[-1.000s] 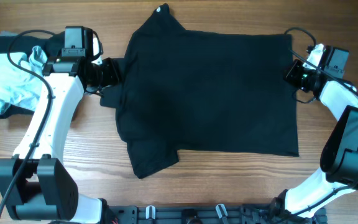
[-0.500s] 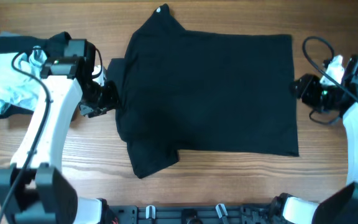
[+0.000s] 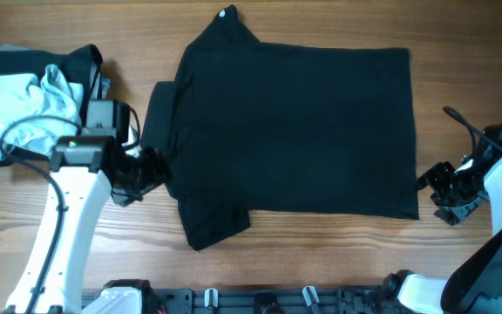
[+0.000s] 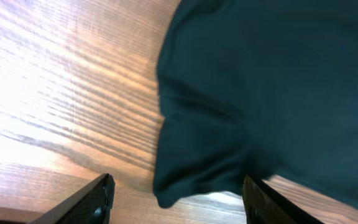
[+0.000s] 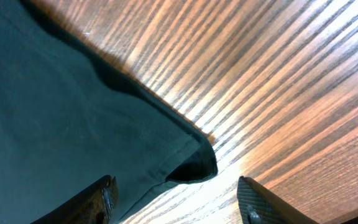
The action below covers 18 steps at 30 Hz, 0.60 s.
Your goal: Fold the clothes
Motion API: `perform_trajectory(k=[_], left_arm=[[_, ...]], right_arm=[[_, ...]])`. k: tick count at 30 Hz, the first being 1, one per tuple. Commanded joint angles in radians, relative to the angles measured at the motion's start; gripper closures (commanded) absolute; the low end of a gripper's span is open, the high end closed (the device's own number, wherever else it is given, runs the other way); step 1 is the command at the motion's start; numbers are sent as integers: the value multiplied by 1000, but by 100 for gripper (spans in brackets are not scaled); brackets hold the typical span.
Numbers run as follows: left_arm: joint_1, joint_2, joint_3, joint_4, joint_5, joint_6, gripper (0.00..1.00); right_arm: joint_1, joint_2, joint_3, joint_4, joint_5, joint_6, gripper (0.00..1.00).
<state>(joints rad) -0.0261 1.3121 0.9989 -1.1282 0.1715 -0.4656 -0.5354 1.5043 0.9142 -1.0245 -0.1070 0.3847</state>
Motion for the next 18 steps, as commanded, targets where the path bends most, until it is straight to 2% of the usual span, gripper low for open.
perform_trajectory(k=[1,6,10,15,16,18], left_arm=[[3,-1,-143,110,88,-67,32],[2,14,-290,302,120,-72,32],[2,106,-349,497,147,-71,32],[-16,271,-349,579,151,-69,35],[-25,291,-349,584,153,-69,42],[-36,314,-349,586,154,-66,73]], right_arm=[[-6,11,-26,19,2,-14,33],[-6,13,-73,100,-6,10,34],[-6,12,-73,108,-5,8,34],[-6,12,-73,103,-5,7,34],[-6,12,-73,100,-5,4,34],[-6,13,-73,92,-2,-5,34]])
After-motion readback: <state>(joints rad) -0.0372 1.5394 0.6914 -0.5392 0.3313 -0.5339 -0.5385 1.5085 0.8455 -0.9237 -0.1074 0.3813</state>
